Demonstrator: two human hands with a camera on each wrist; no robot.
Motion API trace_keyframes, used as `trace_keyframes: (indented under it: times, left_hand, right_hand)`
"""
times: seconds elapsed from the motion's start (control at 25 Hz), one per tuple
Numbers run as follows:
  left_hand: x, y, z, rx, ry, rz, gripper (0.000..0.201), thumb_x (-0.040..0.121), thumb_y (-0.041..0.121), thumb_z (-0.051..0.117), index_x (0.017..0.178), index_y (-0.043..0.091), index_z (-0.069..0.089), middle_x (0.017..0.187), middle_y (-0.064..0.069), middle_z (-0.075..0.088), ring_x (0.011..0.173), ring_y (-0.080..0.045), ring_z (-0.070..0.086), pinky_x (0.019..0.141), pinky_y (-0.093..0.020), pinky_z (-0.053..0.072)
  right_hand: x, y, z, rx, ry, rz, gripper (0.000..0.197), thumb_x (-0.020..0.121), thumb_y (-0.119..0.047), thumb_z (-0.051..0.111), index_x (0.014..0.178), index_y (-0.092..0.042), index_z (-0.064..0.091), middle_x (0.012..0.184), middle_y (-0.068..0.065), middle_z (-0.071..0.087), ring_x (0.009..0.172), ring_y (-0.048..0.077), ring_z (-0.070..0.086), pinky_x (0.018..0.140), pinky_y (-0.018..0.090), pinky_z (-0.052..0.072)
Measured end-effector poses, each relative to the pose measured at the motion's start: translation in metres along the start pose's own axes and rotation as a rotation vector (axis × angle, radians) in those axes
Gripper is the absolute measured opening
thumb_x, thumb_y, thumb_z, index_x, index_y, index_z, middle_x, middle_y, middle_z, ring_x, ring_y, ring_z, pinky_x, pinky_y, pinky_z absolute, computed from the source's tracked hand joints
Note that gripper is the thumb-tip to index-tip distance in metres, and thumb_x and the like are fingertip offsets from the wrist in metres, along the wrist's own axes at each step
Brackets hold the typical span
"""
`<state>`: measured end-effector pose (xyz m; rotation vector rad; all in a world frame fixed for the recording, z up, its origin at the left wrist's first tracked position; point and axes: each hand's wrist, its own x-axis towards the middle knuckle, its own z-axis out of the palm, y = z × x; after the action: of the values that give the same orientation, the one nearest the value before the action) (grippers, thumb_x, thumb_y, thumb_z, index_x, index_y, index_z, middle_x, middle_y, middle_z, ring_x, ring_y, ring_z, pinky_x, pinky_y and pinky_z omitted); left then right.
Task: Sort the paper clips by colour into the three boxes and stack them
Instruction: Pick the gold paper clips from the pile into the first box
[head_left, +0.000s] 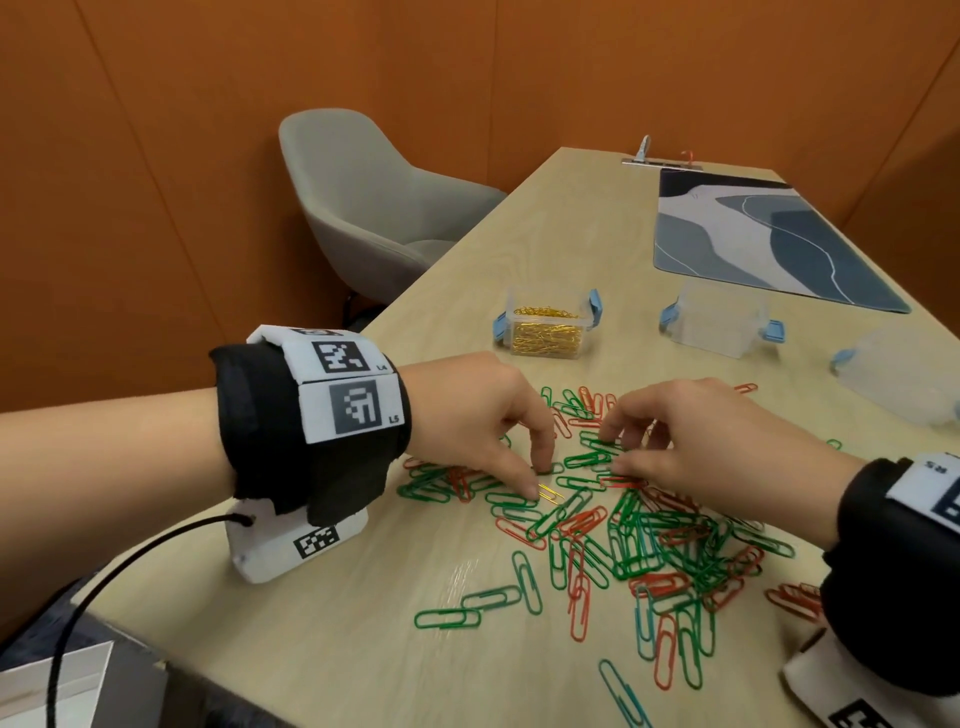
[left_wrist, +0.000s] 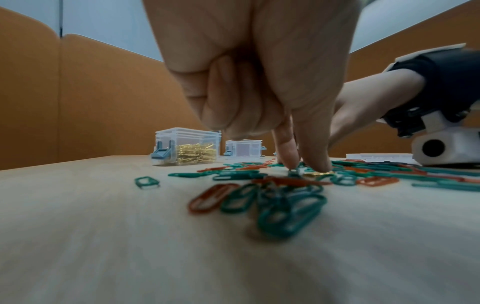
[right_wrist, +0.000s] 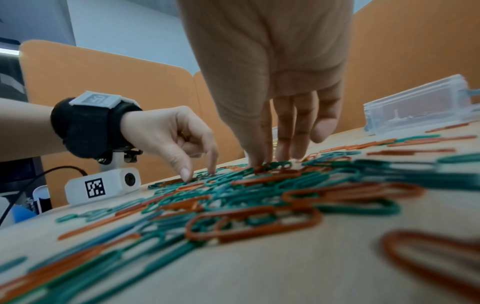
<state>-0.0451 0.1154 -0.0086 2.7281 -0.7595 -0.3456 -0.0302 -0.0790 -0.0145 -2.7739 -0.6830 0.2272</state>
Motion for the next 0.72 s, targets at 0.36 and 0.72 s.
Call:
trace_keyframes:
  times: [0.36,0.72]
  left_hand:
    - [0.004,0.001,0.004,0.058,0.016,-0.082,0.017,0.087,0.034,0.060,0.093,0.019,0.067,0.051,0.010,0.040,0.052,0.010,0.045,0.051,-0.007,0.034]
    - [-0.002,0.003,0.000,-0.041,0.032,-0.084,0.018,0.076,0.040,0.071,0.089,0.027,0.071,0.039,0.020,0.045,0.048,0.003,0.043,0.051,-0.013,0.031]
  right_hand:
    - [0.000,0.018,-0.006,-0.086,0.081,0.126,0.019,0.085,-0.015,0.055,0.085,-0.028,0.069,0.087,-0.007,0.070,0.078,0.012,0.063,0.072,0.026,0.050]
    - [-0.003,0.011,-0.007,-0.068,0.005,0.021,0.015,0.087,-0.019,0.059,0.095,-0.028,0.069,0.093,-0.010,0.067,0.083,0.008,0.060,0.063,0.012,0.039]
